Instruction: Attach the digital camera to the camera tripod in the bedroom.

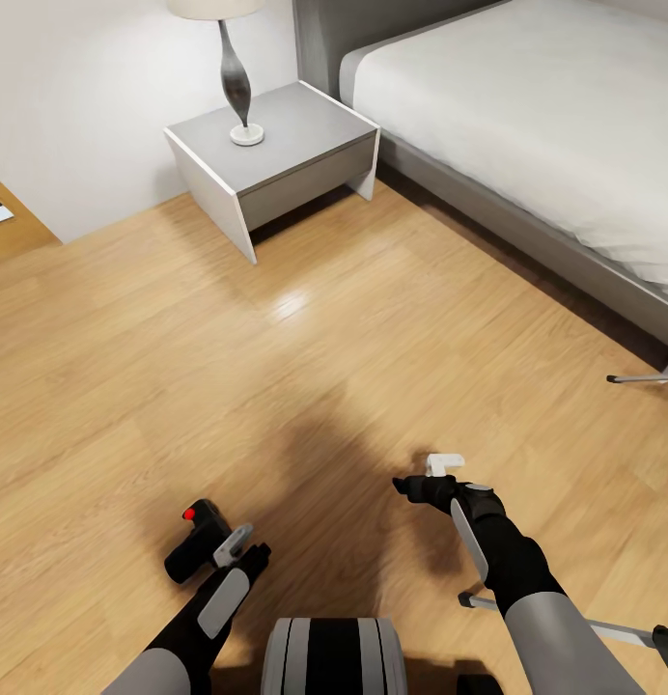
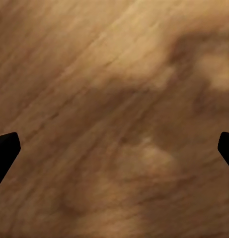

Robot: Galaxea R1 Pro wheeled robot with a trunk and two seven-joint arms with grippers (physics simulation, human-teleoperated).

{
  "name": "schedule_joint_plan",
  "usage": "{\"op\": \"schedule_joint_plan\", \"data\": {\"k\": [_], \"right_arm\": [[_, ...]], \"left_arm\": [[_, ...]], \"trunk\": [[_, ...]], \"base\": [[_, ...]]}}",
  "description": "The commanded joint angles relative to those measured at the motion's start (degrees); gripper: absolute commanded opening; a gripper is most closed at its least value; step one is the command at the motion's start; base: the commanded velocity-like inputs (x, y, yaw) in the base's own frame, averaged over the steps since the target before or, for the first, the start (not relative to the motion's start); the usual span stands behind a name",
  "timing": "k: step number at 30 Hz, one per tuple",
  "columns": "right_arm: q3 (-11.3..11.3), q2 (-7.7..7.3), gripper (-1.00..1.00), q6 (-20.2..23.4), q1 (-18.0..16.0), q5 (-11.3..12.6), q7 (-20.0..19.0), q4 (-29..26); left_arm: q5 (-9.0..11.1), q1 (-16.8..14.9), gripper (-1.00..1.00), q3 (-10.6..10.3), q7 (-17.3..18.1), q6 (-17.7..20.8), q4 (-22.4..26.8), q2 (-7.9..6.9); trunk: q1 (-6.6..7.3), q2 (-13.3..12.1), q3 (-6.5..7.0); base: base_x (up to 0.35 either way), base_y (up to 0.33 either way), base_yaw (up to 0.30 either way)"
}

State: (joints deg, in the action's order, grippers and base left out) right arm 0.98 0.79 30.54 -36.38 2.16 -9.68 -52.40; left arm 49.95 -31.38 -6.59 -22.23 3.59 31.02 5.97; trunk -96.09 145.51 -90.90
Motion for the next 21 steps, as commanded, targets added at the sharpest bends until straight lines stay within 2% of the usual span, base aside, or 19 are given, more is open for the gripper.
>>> {"op": "schedule_joint_plan", "data": {"k": [1,6,21], "right_arm": [[-0.01,0.0,1.0,0.3,-0.01,0.21,-0.04,-0.07],[-0.01,0.0,1.0,0.3,-0.01,0.21,-0.17,-0.07],[-0.01,0.0,1.0,0.3,-0.01,0.21,-0.25,-0.07]], "left_arm": [[0.25,0.0,1.0,-0.27,-0.38,-0.15,0.07,-0.03],[0.24,0.0,1.0,-0.27,-0.2,-1.57,-0.2,-0.05],[0.16,0.0,1.0,-0.27,-0.56,-1.79,-0.18,-0.08]], "trunk": [[0.01,0.01,-0.03],[0.01,0.01,-0.03],[0.01,0.01,-0.03]], "base": [[0.0,0.0,0.0],[0.0,0.0,0.0],[0.0,0.0,0.0]]}}
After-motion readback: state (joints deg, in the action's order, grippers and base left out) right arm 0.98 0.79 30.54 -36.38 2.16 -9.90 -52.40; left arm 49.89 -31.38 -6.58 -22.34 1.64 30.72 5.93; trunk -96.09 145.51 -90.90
